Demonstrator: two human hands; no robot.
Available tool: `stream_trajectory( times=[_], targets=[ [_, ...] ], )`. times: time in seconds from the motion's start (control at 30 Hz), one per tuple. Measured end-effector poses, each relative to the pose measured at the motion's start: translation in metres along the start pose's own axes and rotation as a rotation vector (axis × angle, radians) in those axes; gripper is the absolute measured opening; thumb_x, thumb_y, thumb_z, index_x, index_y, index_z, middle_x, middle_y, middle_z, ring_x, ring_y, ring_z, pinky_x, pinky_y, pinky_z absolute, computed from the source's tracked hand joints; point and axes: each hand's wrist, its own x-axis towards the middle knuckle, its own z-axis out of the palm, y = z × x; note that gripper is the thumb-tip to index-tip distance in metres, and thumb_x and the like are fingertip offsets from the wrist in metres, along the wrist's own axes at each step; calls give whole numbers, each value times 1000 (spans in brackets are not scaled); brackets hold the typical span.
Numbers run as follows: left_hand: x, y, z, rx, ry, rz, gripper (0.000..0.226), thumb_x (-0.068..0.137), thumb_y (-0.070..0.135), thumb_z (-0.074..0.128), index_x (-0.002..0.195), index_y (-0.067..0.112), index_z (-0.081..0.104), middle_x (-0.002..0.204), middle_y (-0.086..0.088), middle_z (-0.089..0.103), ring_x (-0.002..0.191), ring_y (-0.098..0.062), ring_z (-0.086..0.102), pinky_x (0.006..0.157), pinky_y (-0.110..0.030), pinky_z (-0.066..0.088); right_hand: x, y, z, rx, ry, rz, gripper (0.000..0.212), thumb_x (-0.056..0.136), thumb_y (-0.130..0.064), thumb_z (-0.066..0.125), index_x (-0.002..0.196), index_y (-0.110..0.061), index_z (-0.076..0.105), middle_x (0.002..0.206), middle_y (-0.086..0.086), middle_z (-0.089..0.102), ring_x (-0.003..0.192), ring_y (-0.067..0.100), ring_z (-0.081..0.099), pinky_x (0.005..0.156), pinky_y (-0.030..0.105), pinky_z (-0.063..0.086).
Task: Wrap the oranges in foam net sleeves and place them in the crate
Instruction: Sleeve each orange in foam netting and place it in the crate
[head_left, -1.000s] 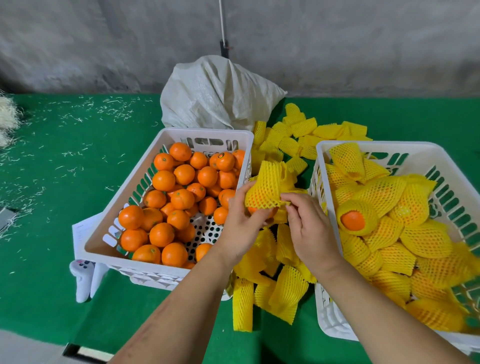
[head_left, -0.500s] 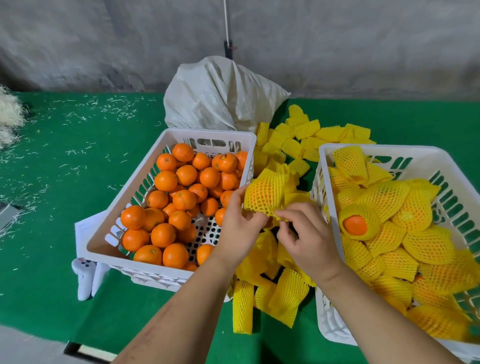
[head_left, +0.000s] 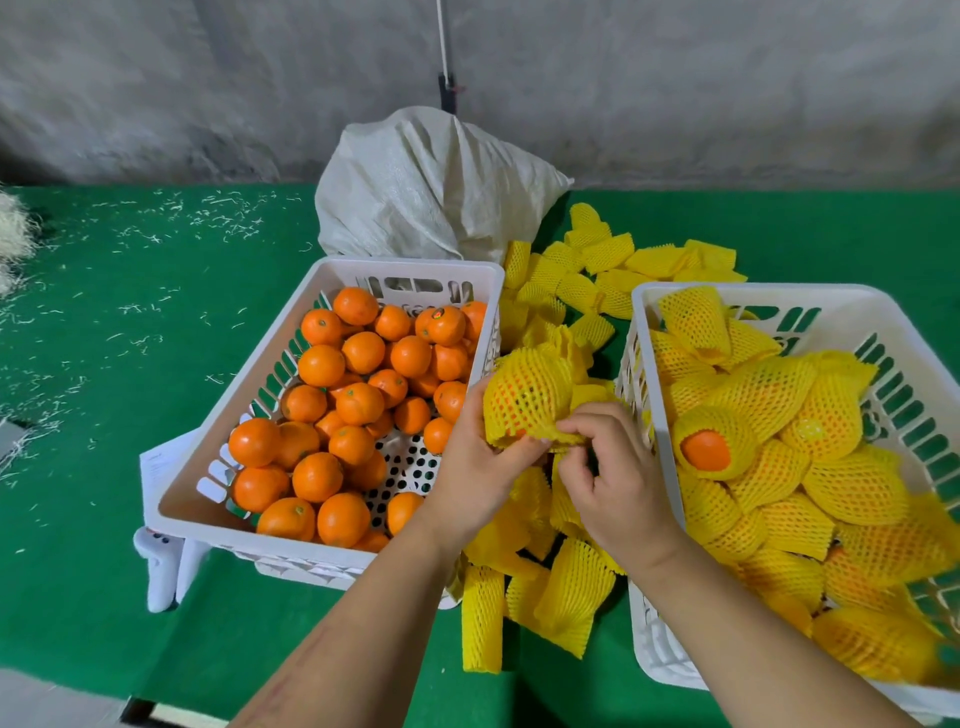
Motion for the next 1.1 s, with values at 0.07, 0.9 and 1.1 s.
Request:
stream_trajectory(
  times=[0.07,0.9,1.1],
  targets=[
    [1,-1,-3,53,26,48,74,90,12,82,148,32,42,128,7,65,117,-18,67,90,-29,56,1,-2,-1,67,-66,34,18,91,-12,55,107,-6,62,104,6,61,100,14,59,89,16,47],
    [-6,-13,1,303,-26,42,46,104,39,56,149,35,52,99,9,66,83,-10,62,73,-18,49,76,25,-40,1148,339,1122,61,97,0,61,150,-15,35,126,14,62,104,33,68,85,36,54],
    [-5,-9,1,160,-54,5,50,99,36,56,149,32,50,103,6,62,89,-32,57,72,-25,51,68,59,-40,894,405,1102,63,99,-10,63,155,-16,34,130,4,61,113,23,69,98,34,54]
  ],
)
